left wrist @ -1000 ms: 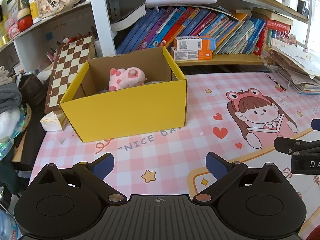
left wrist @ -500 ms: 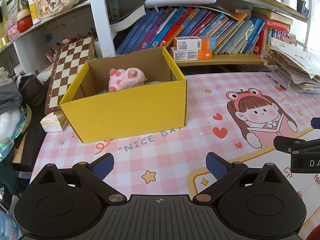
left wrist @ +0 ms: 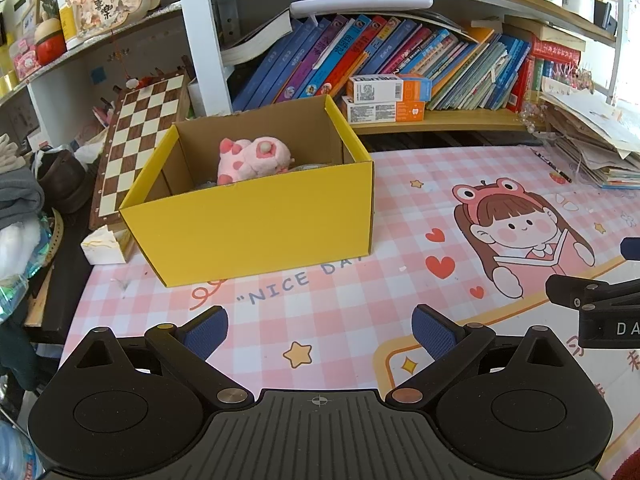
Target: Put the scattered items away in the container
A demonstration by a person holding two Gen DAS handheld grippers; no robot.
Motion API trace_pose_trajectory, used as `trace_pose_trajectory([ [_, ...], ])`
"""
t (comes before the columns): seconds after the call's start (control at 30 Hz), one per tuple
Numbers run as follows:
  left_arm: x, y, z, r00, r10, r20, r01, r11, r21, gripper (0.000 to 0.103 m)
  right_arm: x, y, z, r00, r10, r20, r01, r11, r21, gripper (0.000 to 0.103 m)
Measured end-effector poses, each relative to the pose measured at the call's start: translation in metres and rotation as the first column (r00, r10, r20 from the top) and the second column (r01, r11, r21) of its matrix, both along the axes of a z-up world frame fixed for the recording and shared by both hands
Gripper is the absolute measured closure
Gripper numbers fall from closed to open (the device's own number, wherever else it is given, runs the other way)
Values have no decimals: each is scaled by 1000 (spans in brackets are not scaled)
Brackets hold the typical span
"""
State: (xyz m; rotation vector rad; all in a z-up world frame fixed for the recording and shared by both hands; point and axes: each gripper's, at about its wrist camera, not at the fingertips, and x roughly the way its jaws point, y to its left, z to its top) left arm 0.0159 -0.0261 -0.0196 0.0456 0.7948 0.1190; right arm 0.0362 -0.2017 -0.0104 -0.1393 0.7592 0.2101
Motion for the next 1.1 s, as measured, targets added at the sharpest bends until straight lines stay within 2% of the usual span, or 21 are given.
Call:
trace_pose_trajectory([
  [0.77, 0, -4, 0, 1000, -7, 1, 7, 1000, 3, 2, 2, 0, -3, 1000, 5, -12, -5, 1000, -3, 0],
  [1.1, -1, 0, 2, 999, -9, 33, 10, 999, -42, 2, 5, 1, -5, 1000, 15, -21, -15, 1000, -6, 0],
])
